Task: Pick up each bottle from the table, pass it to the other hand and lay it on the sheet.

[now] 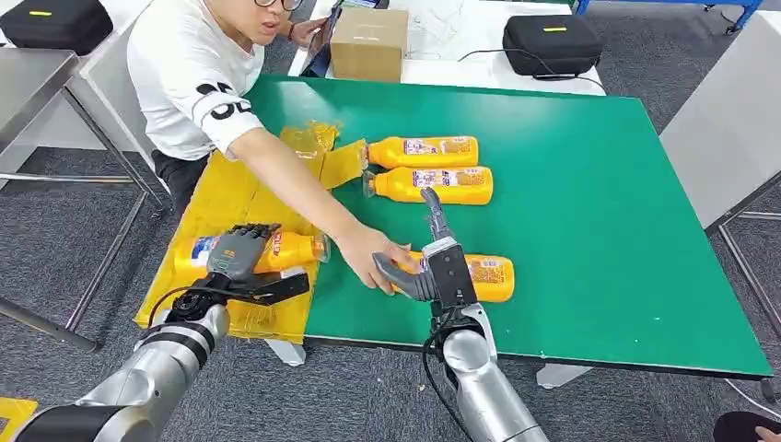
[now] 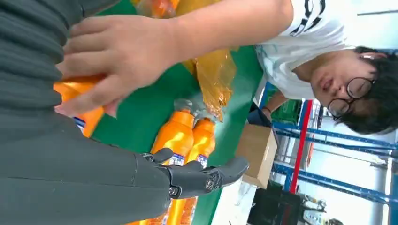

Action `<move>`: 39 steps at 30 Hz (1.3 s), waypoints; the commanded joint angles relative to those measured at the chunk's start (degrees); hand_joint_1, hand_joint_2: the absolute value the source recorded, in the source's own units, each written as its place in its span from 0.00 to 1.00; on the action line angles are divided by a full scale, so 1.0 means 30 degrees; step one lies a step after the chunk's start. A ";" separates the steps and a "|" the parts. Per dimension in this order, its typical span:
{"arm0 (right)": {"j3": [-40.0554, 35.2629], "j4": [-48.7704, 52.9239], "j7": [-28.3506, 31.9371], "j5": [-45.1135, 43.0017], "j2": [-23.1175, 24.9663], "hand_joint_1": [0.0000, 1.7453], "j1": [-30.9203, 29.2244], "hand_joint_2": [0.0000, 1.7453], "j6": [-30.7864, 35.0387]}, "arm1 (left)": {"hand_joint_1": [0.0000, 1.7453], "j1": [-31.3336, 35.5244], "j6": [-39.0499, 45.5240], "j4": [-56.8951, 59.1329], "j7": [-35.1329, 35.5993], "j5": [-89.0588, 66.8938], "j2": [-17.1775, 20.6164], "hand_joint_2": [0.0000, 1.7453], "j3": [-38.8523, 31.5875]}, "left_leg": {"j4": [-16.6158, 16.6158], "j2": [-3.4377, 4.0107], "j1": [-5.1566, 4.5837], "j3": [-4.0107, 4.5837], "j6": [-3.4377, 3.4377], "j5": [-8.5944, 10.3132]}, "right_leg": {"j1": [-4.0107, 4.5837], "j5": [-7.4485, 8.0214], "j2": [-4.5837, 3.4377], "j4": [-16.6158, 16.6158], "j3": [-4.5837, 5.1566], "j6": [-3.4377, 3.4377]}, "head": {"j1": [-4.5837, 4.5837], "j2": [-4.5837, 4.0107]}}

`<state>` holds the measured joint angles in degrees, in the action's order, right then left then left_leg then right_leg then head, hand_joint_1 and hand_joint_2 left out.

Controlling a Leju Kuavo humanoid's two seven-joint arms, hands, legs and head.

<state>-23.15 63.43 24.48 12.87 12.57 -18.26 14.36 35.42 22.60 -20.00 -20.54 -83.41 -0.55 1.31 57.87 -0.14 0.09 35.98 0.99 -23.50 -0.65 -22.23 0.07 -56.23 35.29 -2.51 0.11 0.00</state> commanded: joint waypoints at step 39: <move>0.0006 -0.4938 -0.1517 0.2310 -0.1366 0.00 -0.2864 1.00 0.0972 | 0.00 -0.5103 -0.6412 -1.0433 -0.6487 2.4717 0.1828 1.00 0.3906 | -0.0006 -0.0030 0.0008 -0.0024 -0.0042 0.0014 | 0.0007 -0.0023 0.0059 0.0008 -0.0022 0.0032 | 0.0007 0.0000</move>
<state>-22.12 56.85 20.98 18.91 10.01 -22.57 16.46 20.22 3.21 -48.74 -40.22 -9.64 6.01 12.98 57.86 -0.22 0.09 36.06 0.90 -23.40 -0.65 -22.24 0.23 -56.22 35.38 -2.48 0.13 0.00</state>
